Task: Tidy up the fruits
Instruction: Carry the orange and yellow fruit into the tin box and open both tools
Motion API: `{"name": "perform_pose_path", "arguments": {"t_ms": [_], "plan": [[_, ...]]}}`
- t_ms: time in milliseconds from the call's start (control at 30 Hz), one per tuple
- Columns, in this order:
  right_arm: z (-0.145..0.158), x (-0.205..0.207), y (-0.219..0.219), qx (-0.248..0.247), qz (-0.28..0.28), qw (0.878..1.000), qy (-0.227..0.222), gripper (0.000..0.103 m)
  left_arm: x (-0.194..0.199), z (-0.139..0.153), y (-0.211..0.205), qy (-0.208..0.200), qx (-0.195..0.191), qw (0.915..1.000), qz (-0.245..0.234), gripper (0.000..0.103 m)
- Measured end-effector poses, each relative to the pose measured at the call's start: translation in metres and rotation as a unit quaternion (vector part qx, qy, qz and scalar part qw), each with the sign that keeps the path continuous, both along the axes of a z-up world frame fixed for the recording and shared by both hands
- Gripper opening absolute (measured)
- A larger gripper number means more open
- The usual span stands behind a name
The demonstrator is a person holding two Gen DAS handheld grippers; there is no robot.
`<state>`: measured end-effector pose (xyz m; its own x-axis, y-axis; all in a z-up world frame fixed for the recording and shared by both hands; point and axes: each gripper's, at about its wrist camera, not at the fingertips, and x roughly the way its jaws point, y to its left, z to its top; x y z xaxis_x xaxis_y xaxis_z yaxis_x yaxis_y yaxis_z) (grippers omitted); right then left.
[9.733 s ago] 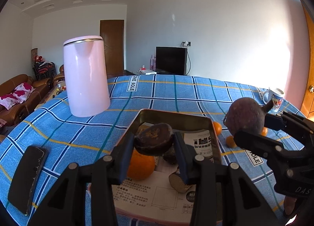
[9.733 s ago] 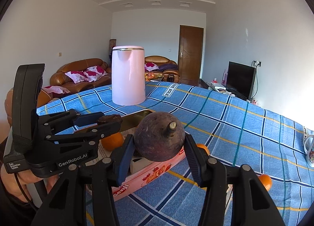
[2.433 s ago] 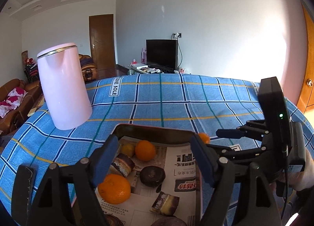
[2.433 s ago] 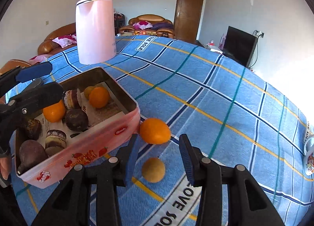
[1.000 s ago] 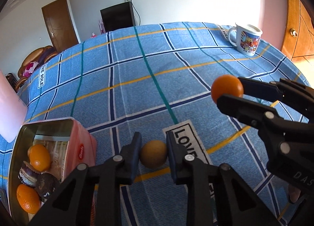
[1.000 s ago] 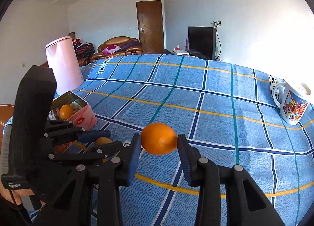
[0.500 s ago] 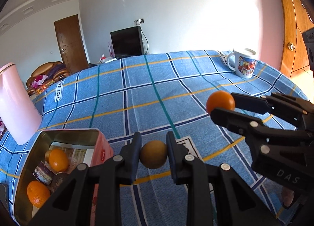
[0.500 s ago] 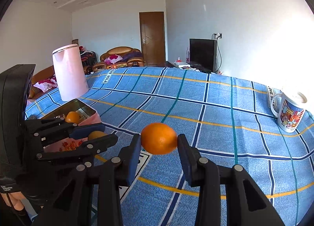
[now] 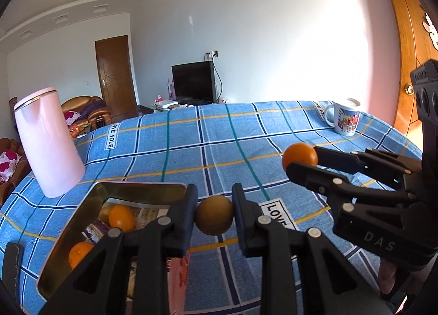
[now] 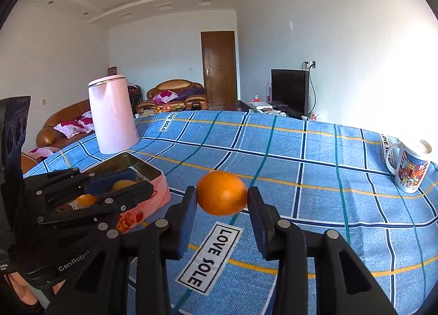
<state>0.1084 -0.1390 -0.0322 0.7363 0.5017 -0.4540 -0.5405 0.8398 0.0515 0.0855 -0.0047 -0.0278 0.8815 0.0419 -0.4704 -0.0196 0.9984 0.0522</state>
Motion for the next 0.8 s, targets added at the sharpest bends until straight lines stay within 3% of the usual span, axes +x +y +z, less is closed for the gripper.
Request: {"name": "perform_pose_path", "arguments": {"t_ms": [367, 800], "plan": [[0.017, -0.015, 0.057, -0.005, 0.059, 0.998, -0.009, 0.040, -0.028, 0.004, 0.061, -0.004, -0.013, 0.9980, 0.061, 0.027], [0.008, -0.025, 0.129, -0.034, 0.122, 0.992, 0.005, 0.040, -0.042, -0.008, 0.109, 0.014, -0.031, 0.9936, 0.108, 0.027]]}}
